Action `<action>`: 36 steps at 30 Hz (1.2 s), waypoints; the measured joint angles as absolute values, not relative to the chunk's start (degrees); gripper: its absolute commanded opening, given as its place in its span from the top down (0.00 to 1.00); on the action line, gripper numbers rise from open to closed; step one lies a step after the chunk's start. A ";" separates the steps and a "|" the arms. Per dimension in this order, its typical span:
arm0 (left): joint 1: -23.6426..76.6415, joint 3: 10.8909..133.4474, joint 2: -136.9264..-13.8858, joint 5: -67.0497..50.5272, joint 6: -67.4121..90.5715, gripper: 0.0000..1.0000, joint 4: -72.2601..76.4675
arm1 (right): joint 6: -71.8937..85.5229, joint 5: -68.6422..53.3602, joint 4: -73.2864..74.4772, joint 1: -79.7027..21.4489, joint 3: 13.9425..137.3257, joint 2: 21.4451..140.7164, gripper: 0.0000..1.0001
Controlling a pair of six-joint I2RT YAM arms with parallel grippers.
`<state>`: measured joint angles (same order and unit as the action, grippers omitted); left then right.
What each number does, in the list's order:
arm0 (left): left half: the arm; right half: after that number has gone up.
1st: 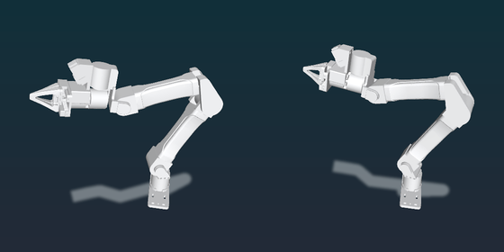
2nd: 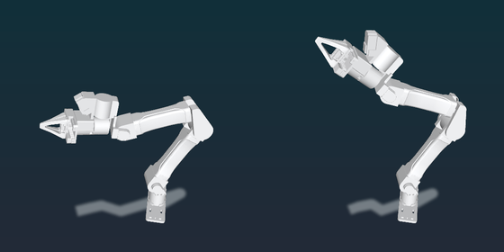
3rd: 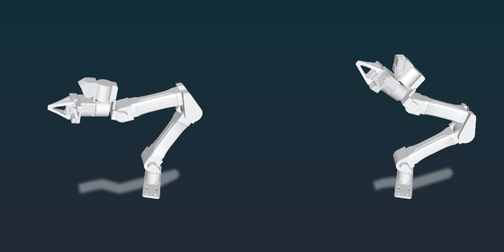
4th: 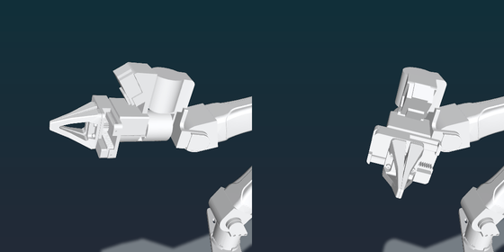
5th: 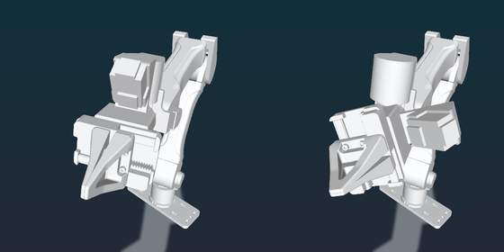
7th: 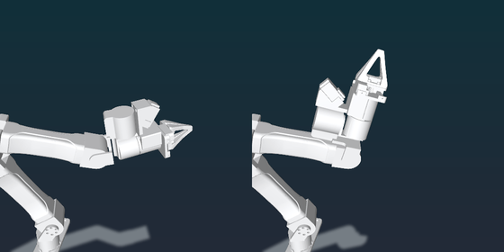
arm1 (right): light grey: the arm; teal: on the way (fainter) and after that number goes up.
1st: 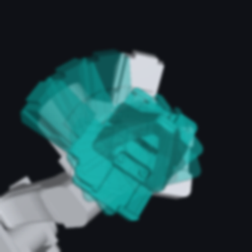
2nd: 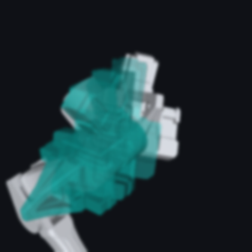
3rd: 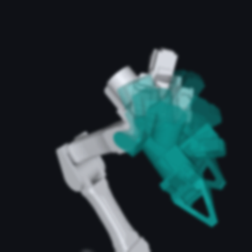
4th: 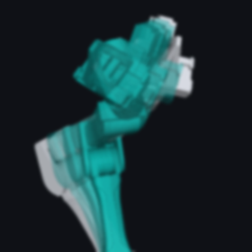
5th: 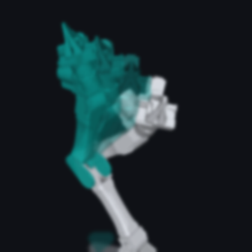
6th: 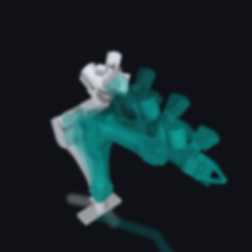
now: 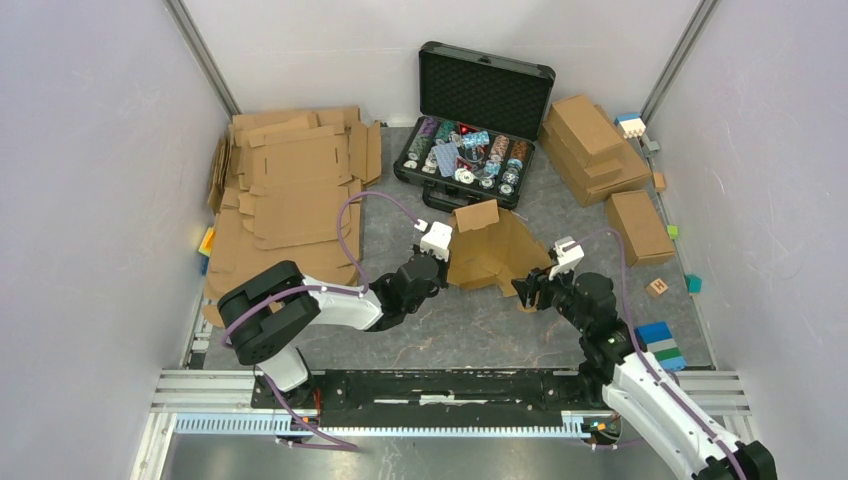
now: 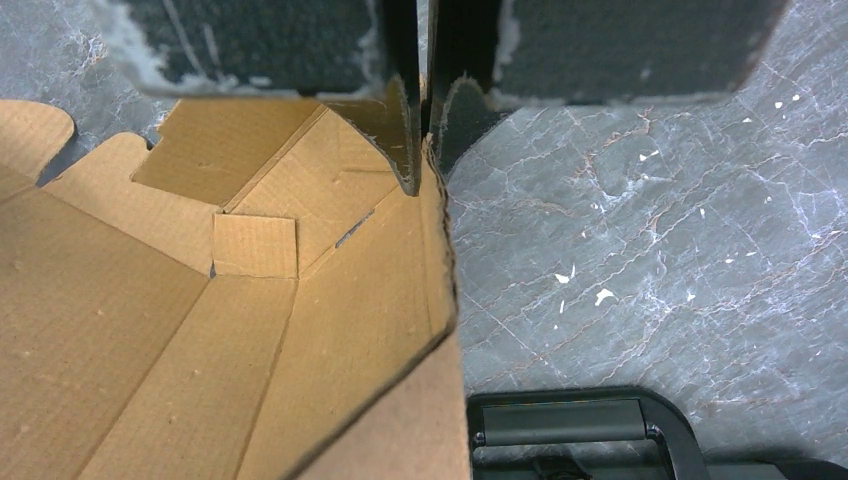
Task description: Fold the paper box
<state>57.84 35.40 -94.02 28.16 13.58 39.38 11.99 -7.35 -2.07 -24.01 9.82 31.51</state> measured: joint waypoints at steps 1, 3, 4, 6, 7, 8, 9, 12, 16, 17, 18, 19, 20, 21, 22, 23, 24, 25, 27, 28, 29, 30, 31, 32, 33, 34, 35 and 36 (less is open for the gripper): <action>57.84 35.40 -94.02 28.16 13.56 0.98 39.38 | 12.12 -6.81 -4.16 -24.01 8.08 30.63 0.52; 57.84 35.40 -94.02 28.18 13.56 0.98 39.38 | 12.16 -6.31 -6.46 -24.01 6.68 29.65 0.65; 57.84 35.40 -94.02 28.18 13.54 0.98 39.38 | 12.10 -6.13 -7.79 -24.01 6.02 29.10 0.72; 57.84 35.40 -94.02 28.18 13.54 0.98 39.38 | 12.21 -6.35 -10.28 -24.01 5.30 28.53 0.79; 57.84 35.40 -94.02 28.16 13.54 0.98 39.38 | 12.14 -6.63 -11.16 -24.01 5.21 28.53 0.81; 57.84 35.40 -94.02 28.18 13.54 0.98 39.38 | 12.25 -7.55 -12.69 -24.01 5.08 28.58 0.84; 57.84 35.40 -94.02 28.16 13.54 0.98 39.38 | 12.29 -8.27 -13.63 -24.01 5.04 28.69 0.87; 57.84 35.40 -94.02 28.18 13.52 0.98 39.35 | 12.43 -10.66 -15.62 -24.08 4.99 29.34 0.88; 57.84 35.40 -94.02 28.27 13.52 0.97 39.35 | 12.49 -12.47 -16.12 -24.73 4.93 29.52 0.88; 57.84 35.40 -94.02 28.29 13.52 0.97 39.35 | 12.56 -12.86 -16.23 -24.99 4.80 29.52 0.88; 57.84 35.40 -94.02 28.29 13.52 0.97 39.35 | 12.60 -13.10 -16.25 -25.26 4.69 29.43 0.87; 57.84 35.38 -94.02 28.29 13.52 0.97 39.35 | 12.62 -13.32 -16.34 -25.50 4.56 29.43 0.87; 57.84 35.33 -94.02 28.29 13.52 0.97 39.40 | 12.64 -13.50 -16.60 -25.71 4.36 29.50 0.87; 57.84 35.29 -94.02 28.29 13.52 0.97 39.51 | 12.64 -13.67 -16.93 -26.00 4.16 29.65 0.87; 57.84 35.29 -94.02 28.27 13.52 0.96 39.53 | 12.67 -13.85 -17.32 -26.30 3.99 29.85 0.87; 57.84 35.29 -94.02 28.23 13.52 0.96 39.53 | 12.64 -14.00 -17.67 -26.59 3.86 30.13 0.86; 57.82 35.27 -94.00 28.10 13.54 0.94 39.53 | 12.64 -14.15 -18.17 -26.98 3.81 30.61 0.86; 57.82 35.27 -94.00 27.90 13.54 0.93 39.53 | 12.64 -14.20 -18.63 -27.27 3.81 31.00 0.86; 57.82 35.27 -93.80 27.11 13.56 0.91 39.46 | 12.64 -14.24 -19.33 -27.79 3.81 31.68 0.86; 57.82 35.27 -93.73 26.87 13.56 0.91 39.40 | 12.62 -14.22 -19.66 -28.12 3.81 31.97 0.86; 57.82 35.24 -93.54 26.57 13.61 0.91 39.29 | 12.62 -14.20 -19.86 -28.40 3.77 32.12 0.86; 57.82 35.24 -93.36 26.33 13.61 0.91 39.18 | 12.62 -14.15 -20.05 -28.71 3.66 32.21 0.86; 57.82 35.24 -93.25 26.13 13.65 0.91 39.09 | 12.62 -14.11 -20.14 -28.95 3.60 32.21 0.86; 57.82 35.24 -93.21 25.87 13.65 0.93 39.09 | 12.60 -14.04 -20.14 -29.19 3.57 32.21 0.86; 57.82 35.24 -93.21 25.78 13.65 0.94 39.07 | 12.60 -13.91 -20.14 -29.45 3.57 32.18 0.86; 57.82 35.24 -93.21 25.82 13.67 0.96 39.07 | 12.60 -13.72 -20.12 -29.76 3.55 32.05 0.86; 57.82 35.24 -93.21 26.04 13.76 0.96 39.03 | 12.60 -13.37 -20.01 -30.06 3.55 31.86 0.86; 57.82 35.24 -93.21 26.61 14.02 0.97 38.92 | 12.58 -12.88 -19.66 -30.37 3.55 31.53 0.87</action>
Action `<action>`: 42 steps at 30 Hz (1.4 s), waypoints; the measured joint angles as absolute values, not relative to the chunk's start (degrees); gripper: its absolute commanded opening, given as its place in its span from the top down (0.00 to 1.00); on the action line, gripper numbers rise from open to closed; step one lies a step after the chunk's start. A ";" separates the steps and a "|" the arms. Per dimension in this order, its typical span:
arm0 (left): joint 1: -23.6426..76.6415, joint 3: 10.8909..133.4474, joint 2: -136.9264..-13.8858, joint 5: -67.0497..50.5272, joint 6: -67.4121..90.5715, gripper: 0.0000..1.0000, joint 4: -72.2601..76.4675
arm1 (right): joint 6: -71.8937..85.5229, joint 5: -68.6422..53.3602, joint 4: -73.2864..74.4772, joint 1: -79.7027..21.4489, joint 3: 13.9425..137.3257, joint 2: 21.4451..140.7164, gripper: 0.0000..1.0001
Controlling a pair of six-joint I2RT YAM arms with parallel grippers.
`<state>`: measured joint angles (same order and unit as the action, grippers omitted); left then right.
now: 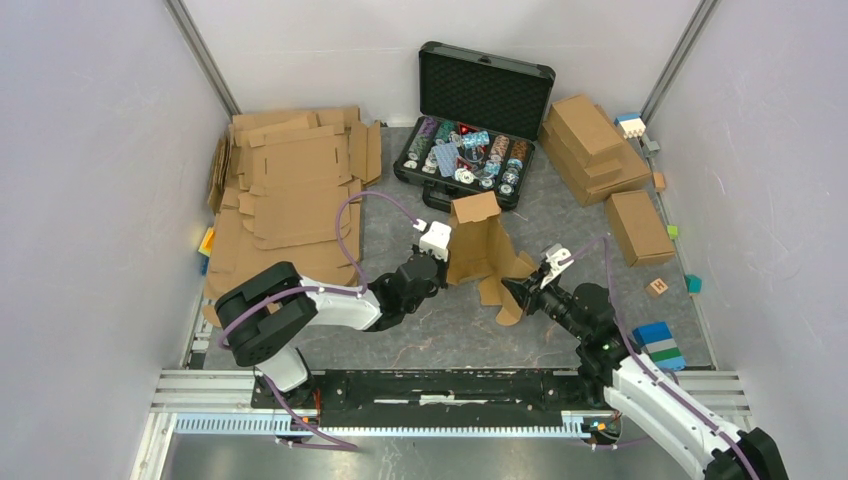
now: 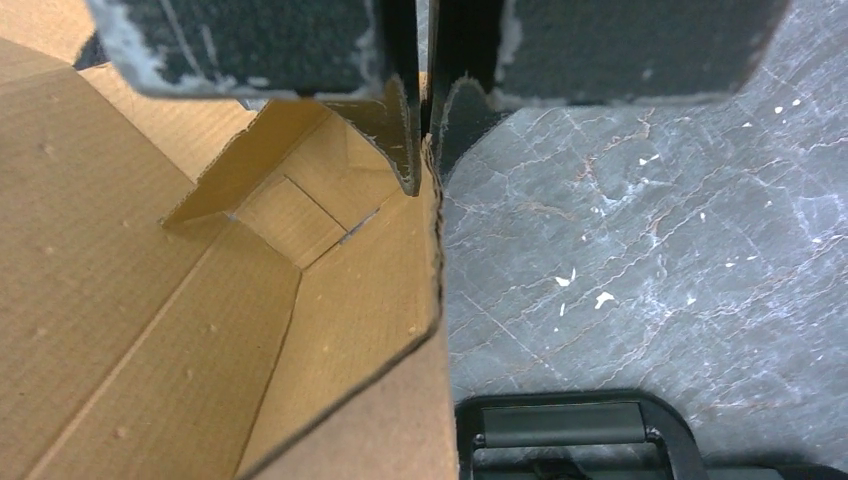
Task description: Fold the paper box
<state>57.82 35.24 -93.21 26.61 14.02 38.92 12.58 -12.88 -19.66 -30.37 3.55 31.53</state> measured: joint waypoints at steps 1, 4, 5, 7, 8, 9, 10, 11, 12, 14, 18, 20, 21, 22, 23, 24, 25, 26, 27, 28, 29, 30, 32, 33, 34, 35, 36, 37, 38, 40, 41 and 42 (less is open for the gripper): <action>57.82 35.24 -93.21 27.14 14.15 0.97 38.76 | 12.56 -12.40 -19.14 -30.68 3.55 31.07 0.87; 57.84 35.24 -93.21 29.69 14.37 0.94 38.48 | 12.53 -10.04 -17.12 -31.14 3.55 29.45 0.87; 57.84 35.24 -93.21 30.09 14.37 0.91 38.44 | 12.56 -9.34 -16.51 -31.14 3.55 29.06 0.87; 57.84 35.24 -93.21 30.74 14.52 0.87 38.26 | 12.56 -8.78 -15.84 -31.14 3.55 29.10 0.87; 57.84 35.27 -93.23 30.94 14.57 0.86 38.13 | 12.56 -8.75 -15.70 -31.16 3.55 29.34 0.87; 57.82 35.42 -93.27 30.96 14.81 0.84 37.60 | 12.56 -8.73 -15.68 -31.24 3.55 29.74 0.87; 57.82 35.66 -93.43 30.92 14.92 0.80 37.17 | 12.56 -8.73 -15.66 -31.33 3.55 30.13 0.87; 57.84 36.16 -93.73 30.63 14.98 0.76 36.29 | 12.56 -8.73 -15.75 -31.46 3.55 30.48 0.87; 57.82 36.69 -94.11 29.98 15.09 0.73 35.73 | 12.56 -8.71 -15.84 -31.53 3.55 30.61 0.87; 57.82 37.74 -94.85 28.71 15.22 0.64 34.54 | 12.56 -8.62 -15.86 -31.62 3.55 30.59 0.87; 57.84 38.61 -95.24 26.41 15.33 0.50 32.53 | 12.58 -8.27 -15.88 -31.94 3.55 30.50 0.87; 57.84 38.63 -95.24 25.12 15.51 0.47 31.64 | 12.58 -8.19 -15.81 -32.03 3.55 30.39 0.88; 57.87 38.63 -95.24 24.58 15.64 0.47 31.20 | 12.58 -8.05 -15.79 -32.12 3.55 30.37 0.88; 57.84 38.63 -95.24 23.83 15.73 0.46 30.83 | 12.58 -7.94 -15.77 -32.18 3.55 30.30 0.87; 57.87 38.65 -95.24 23.51 15.81 0.45 30.50 | 12.58 -7.88 -15.77 -32.21 3.55 30.26 0.87; 57.87 38.68 -95.26 23.09 15.88 0.44 30.00 | 12.58 -7.84 -15.73 -32.25 3.55 30.20 0.87; 57.87 38.76 -95.26 22.76 15.90 0.43 29.54 | 12.58 -7.84 -15.66 -32.27 3.55 30.15 0.88; 57.87 38.92 -95.31 22.31 15.90 0.39 28.99 | 12.58 -7.81 -15.62 -32.27 3.55 30.13 0.88; 57.87 39.07 -95.35 22.09 15.90 0.36 28.60 | 12.58 -7.77 -15.53 -32.27 3.55 30.06 0.88; 57.89 39.22 -95.37 21.80 15.90 0.35 28.32 | 12.58 -7.68 -15.49 -32.27 3.55 30.04 0.88; 57.89 39.35 -95.37 21.45 15.90 0.33 28.10 | 12.58 -7.64 -15.46 -32.29 3.55 30.04 0.88; 57.89 39.44 -95.37 20.88 15.88 0.31 27.92 | 12.58 -7.57 -15.42 -32.38 3.55 30.04 0.88; 57.89 39.44 -95.37 20.36 15.84 0.22 27.77 | 12.56 -7.42 -15.38 -32.56 3.55 30.04 0.88; 57.89 39.44 -95.35 19.92 15.86 0.18 27.68 | 12.58 -7.40 -15.38 -32.58 3.55 30.04 0.88; 57.89 39.42 -95.31 19.42 15.81 0.18 27.59 | 12.58 -7.40 -15.35 -32.60 3.55 30.04 0.88; 57.89 39.42 -95.26 19.03 15.79 0.18 27.55 | 12.58 -7.35 -15.33 -32.62 3.55 30.04 0.88; 57.91 39.35 -95.20 18.72 15.77 0.18 27.53 | 12.58 -7.33 -15.33 -32.64 3.55 30.04 0.88; 57.91 39.29 -95.07 18.31 15.77 0.18 27.53 | 12.58 -7.31 -15.33 -32.64 3.55 30.04 0.88; 57.91 39.11 -94.87 17.91 15.77 0.19 27.55 | 12.58 -7.22 -15.33 -32.64 3.55 30.04 0.88; 57.93 38.72 -94.43 17.34 15.75 0.20 27.53 | 12.58 -7.18 -15.33 -32.64 3.55 30.04 0.88; 57.93 38.50 -94.15 16.86 15.75 0.21 27.51 | 12.58 -7.14 -15.33 -32.64 3.55 30.04 0.88; 57.93 38.39 -94.00 16.49 15.73 0.21 27.53 | 12.58 -6.98 -15.33 -32.64 3.55 30.06 0.88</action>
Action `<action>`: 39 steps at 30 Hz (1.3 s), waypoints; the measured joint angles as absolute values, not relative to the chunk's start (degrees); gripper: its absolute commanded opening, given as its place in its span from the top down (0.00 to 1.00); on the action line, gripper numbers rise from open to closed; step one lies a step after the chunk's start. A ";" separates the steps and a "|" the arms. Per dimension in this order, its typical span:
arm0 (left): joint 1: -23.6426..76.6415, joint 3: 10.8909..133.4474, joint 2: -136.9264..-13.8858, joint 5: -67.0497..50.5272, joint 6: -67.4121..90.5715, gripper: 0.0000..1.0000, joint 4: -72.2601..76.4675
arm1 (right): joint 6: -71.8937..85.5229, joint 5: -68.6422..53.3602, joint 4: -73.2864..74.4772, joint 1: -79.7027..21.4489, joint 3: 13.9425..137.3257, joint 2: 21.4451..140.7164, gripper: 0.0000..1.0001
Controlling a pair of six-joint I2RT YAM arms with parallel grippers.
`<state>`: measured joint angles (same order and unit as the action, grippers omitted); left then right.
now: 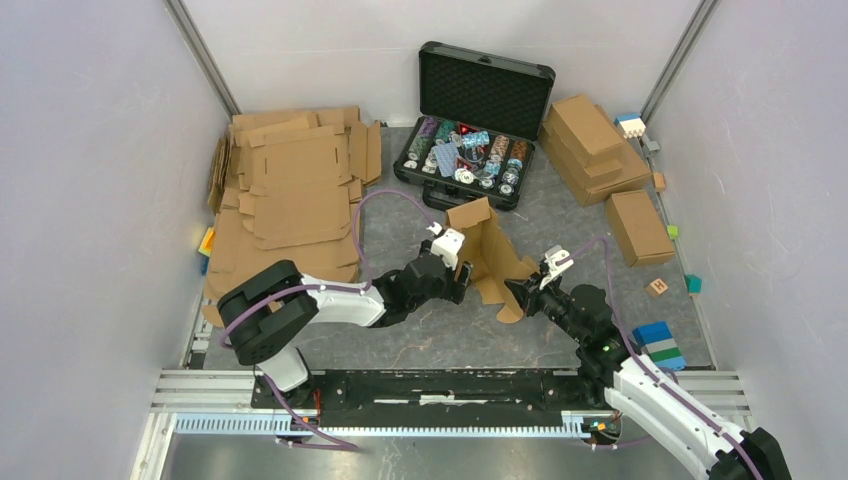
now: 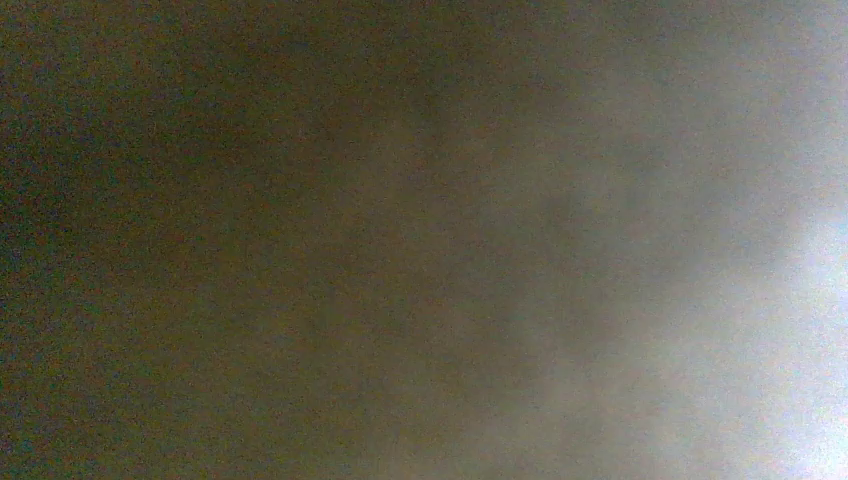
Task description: Fold the paper box
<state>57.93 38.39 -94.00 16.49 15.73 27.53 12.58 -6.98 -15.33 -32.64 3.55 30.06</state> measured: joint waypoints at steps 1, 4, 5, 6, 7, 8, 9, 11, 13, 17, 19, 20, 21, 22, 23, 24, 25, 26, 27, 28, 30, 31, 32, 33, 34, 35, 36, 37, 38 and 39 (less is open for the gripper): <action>57.93 38.30 -93.93 16.32 15.68 0.20 27.51 | 12.58 -6.96 -15.33 -32.64 3.55 30.06 0.88; 57.95 38.28 -93.91 15.94 15.62 0.15 27.05 | 12.58 -6.85 -15.33 -32.64 3.55 30.06 0.88; 58.00 38.28 -93.93 15.90 15.59 0.14 26.87 | 12.60 -6.81 -15.33 -32.64 3.55 30.06 0.88; 58.08 38.28 -93.93 15.86 15.59 0.14 26.63 | 12.60 -6.79 -15.33 -32.69 3.55 30.06 0.88; 58.26 38.28 -93.93 15.86 15.55 0.14 26.48 | 12.60 -6.76 -15.31 -32.75 3.55 30.06 0.88; 58.43 38.30 -93.93 15.88 15.49 0.14 26.24 | 12.60 -6.74 -15.33 -32.82 3.55 30.06 0.88; 58.57 38.30 -93.97 15.88 15.33 0.14 26.04 | 12.60 -6.66 -15.31 -32.91 3.55 30.06 0.88; 58.78 38.70 -94.17 15.90 14.94 0.14 24.97 | 12.60 -6.44 -15.31 -33.01 3.55 30.06 0.88; 58.96 39.27 -94.41 15.92 14.61 0.14 23.86 | 12.60 -6.37 -15.31 -33.01 3.55 30.04 0.88; 59.57 40.58 -95.00 16.56 13.69 0.15 21.67 | 12.60 -6.31 -15.11 -33.01 3.55 29.91 0.88; 59.94 41.32 -95.39 17.21 13.21 0.15 20.53 | 12.60 -6.17 -15.03 -33.01 3.55 29.85 0.88; 60.25 41.82 -95.74 17.74 13.06 0.15 19.86 | 12.60 -6.13 -14.96 -33.01 3.55 29.82 0.88; 60.47 42.22 -96.09 18.00 12.91 0.16 19.44 | 12.60 -6.09 -14.94 -33.01 3.55 29.78 0.88; 60.73 42.72 -96.51 18.37 12.69 0.16 18.90 | 12.60 -5.96 -14.94 -33.04 3.55 29.78 0.88; 60.99 43.18 -96.95 18.74 12.56 0.17 18.48 | 12.60 -5.89 -14.94 -33.01 3.55 29.78 0.88; 61.19 43.66 -97.34 18.96 12.53 0.17 17.87 | 12.60 -5.89 -14.92 -33.01 3.55 29.78 0.88; 61.30 43.94 -97.69 18.94 12.49 0.18 17.30 | 12.60 -5.91 -14.92 -33.06 3.55 29.80 0.88; 61.52 44.31 -98.10 18.98 12.49 0.18 16.34 | 12.60 -5.89 -14.92 -33.15 3.55 29.80 0.88; 61.60 44.45 -98.32 19.00 12.51 0.17 15.92 | 12.60 -5.91 -14.90 -33.23 3.55 29.80 0.88; 61.65 44.66 -98.52 18.98 12.51 0.17 15.44 | 12.60 -5.89 -14.90 -33.28 3.55 29.78 0.88; 61.71 45.04 -98.91 18.96 12.53 0.17 14.55 | 12.60 -5.89 -14.90 -33.28 3.55 29.76 0.88; 61.71 45.17 -99.02 18.96 12.56 0.19 14.24 | 12.60 -5.89 -14.85 -33.30 3.55 29.71 0.88; 61.73 45.32 -99.09 18.98 12.56 0.20 13.80 | 12.60 -5.89 -14.76 -33.30 3.55 29.67 0.88; 61.73 45.43 -99.11 19.00 12.56 0.22 13.65 | 12.60 -5.89 -14.74 -33.30 3.55 29.67 0.88; 61.76 45.45 -99.11 19.11 12.56 0.23 13.56 | 12.60 -5.89 -14.74 -33.34 3.55 29.67 0.88; 61.76 45.45 -99.11 19.27 12.56 0.23 13.54 | 12.60 -5.89 -14.74 -33.39 3.55 29.67 0.88; 61.76 45.45 -99.11 19.44 12.56 0.21 13.61 | 12.60 -5.89 -14.72 -33.41 3.55 29.67 0.89; 61.76 45.43 -99.11 19.57 12.53 0.18 13.76 | 12.60 -5.89 -14.74 -33.41 3.55 29.67 0.88; 61.76 45.34 -99.11 19.66 12.51 0.14 13.98 | 12.60 -5.89 -14.74 -33.41 3.55 29.67 0.88; 61.76 45.10 -99.04 19.79 12.47 0.11 14.35 | 12.60 -5.89 -14.74 -33.45 3.55 29.67 0.88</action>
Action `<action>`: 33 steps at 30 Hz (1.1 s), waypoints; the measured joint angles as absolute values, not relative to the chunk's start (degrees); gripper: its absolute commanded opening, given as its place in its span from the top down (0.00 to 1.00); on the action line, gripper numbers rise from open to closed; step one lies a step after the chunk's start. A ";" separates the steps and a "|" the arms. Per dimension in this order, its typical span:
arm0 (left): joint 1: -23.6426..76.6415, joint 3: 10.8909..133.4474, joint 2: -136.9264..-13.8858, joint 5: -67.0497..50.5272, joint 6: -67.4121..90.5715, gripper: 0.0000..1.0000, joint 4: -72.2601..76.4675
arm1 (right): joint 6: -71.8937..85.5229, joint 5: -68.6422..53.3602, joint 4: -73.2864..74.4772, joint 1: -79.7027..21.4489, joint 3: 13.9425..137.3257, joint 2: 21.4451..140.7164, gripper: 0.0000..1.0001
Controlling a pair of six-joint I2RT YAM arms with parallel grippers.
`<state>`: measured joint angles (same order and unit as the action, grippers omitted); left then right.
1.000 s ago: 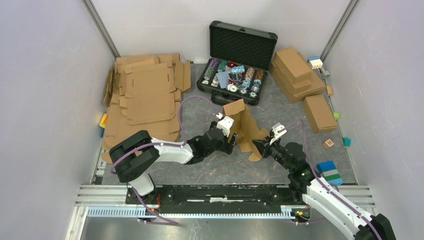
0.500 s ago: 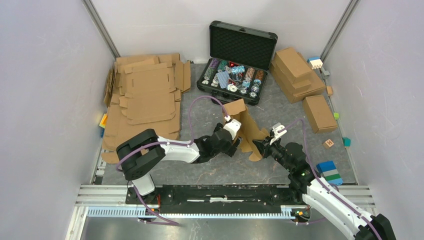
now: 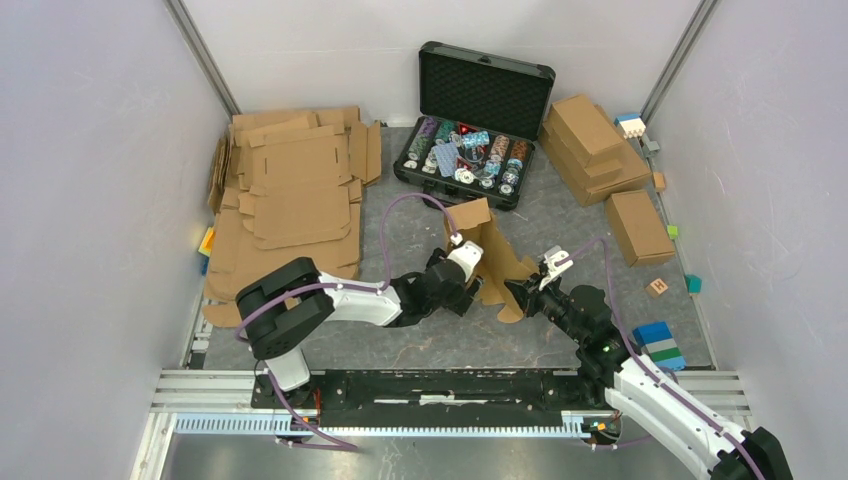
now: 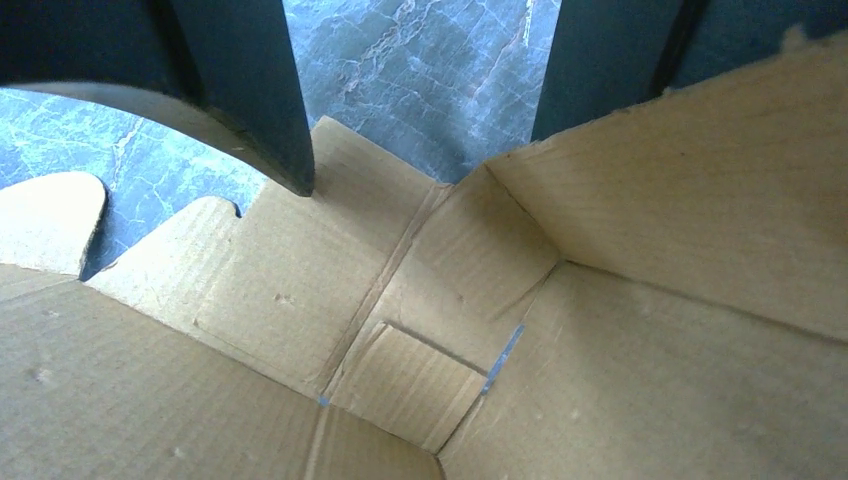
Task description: Fold the paper box
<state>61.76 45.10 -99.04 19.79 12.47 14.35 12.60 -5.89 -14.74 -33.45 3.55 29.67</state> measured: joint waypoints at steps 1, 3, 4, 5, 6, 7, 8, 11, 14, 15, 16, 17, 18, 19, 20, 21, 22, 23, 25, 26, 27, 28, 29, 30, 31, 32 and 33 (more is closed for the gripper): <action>61.73 44.60 -98.85 19.94 12.32 0.08 15.09 | 12.60 -5.87 -14.74 -33.50 3.55 29.69 0.88; 61.65 43.11 -97.91 20.03 12.25 0.06 16.64 | 12.60 -5.87 -14.76 -33.63 3.55 29.74 0.88; 61.45 42.39 -97.30 19.86 12.25 0.06 17.34 | 12.60 -5.89 -14.76 -33.67 3.55 29.74 0.88; 61.08 41.60 -96.57 19.38 12.25 0.06 18.13 | 12.60 -5.89 -14.76 -33.67 3.55 29.74 0.88; 60.53 40.86 -95.85 18.63 12.27 0.05 18.92 | 12.60 -5.89 -14.76 -33.67 3.55 29.74 0.88; 59.61 40.25 -95.15 17.37 12.32 0.05 19.64 | 12.60 -5.89 -14.74 -33.69 3.57 29.76 0.88; 58.48 39.70 -94.61 16.05 12.34 0.04 20.45 | 12.58 -5.89 -14.74 -33.76 3.57 29.76 0.88; 54.87 38.04 -93.36 11.70 12.32 0.04 23.40 | 12.58 -5.89 -14.70 -33.78 3.64 29.76 0.88; 53.21 36.75 -92.38 8.16 12.25 0.05 25.28 | 12.58 -5.91 -14.72 -33.78 3.64 29.76 0.88; 53.19 36.58 -92.23 6.59 12.23 0.06 25.74 | 12.58 -5.91 -14.70 -33.78 3.64 29.76 0.88; 53.19 36.53 -92.20 4.82 12.19 0.06 25.96 | 12.58 -5.91 -14.70 -33.78 3.64 29.76 0.88; 53.21 36.53 -92.20 3.49 12.14 0.07 26.11 | 12.58 -5.91 -14.70 -33.78 3.68 29.76 0.88; 53.19 36.56 -92.20 1.85 12.08 0.08 26.11 | 12.58 -5.91 -14.66 -33.78 3.75 29.76 0.89; 53.19 36.56 -92.20 0.40 11.97 0.08 26.11 | 12.58 -5.91 -14.61 -33.78 3.79 29.76 0.88; 53.17 36.58 -92.20 -0.86 11.90 0.08 26.11 | 12.58 -5.91 -14.50 -33.78 3.86 29.76 0.88; 53.17 36.58 -92.20 -1.87 11.90 0.09 26.11 | 12.56 -5.91 -14.48 -33.78 3.92 29.76 0.88; 53.17 36.58 -92.23 -2.55 11.90 0.09 26.13 | 12.56 -5.91 -14.48 -33.78 3.97 29.76 0.88; 53.17 36.58 -92.25 -3.03 11.90 0.09 26.13 | 12.56 -5.91 -14.48 -33.78 3.97 29.76 0.89; 53.17 36.58 -92.27 -3.60 11.90 0.03 26.11 | 12.56 -5.91 -14.48 -33.78 3.97 29.82 0.89; 53.17 36.58 -92.27 -3.75 11.90 0.00 26.11 | 12.56 -5.91 -14.48 -33.78 3.99 29.85 0.89; 53.15 36.58 -92.27 -4.08 11.88 0.00 26.11 | 12.56 -5.89 -14.48 -33.78 3.99 29.85 0.89; 53.15 36.58 -92.27 -4.40 11.88 0.00 26.13 | 12.56 -5.91 -14.48 -33.78 4.01 29.85 0.89; 53.15 36.58 -92.27 -4.86 11.88 0.00 26.28 | 12.56 -5.89 -14.48 -33.78 4.01 29.85 0.89; 53.15 36.58 -92.27 -5.17 11.88 0.00 26.59 | 12.58 -5.91 -14.35 -33.78 4.01 29.85 0.89; 53.15 36.58 -92.25 -5.34 11.86 0.02 26.81 | 12.58 -5.91 -14.35 -33.78 4.01 29.85 0.89; 53.15 36.58 -92.25 -5.50 11.86 0.05 27.00 | 12.56 -5.91 -14.35 -33.78 4.01 29.85 0.89; 53.15 36.58 -92.25 -5.48 11.86 0.07 27.07 | 12.58 -5.91 -14.35 -33.78 4.01 29.85 0.89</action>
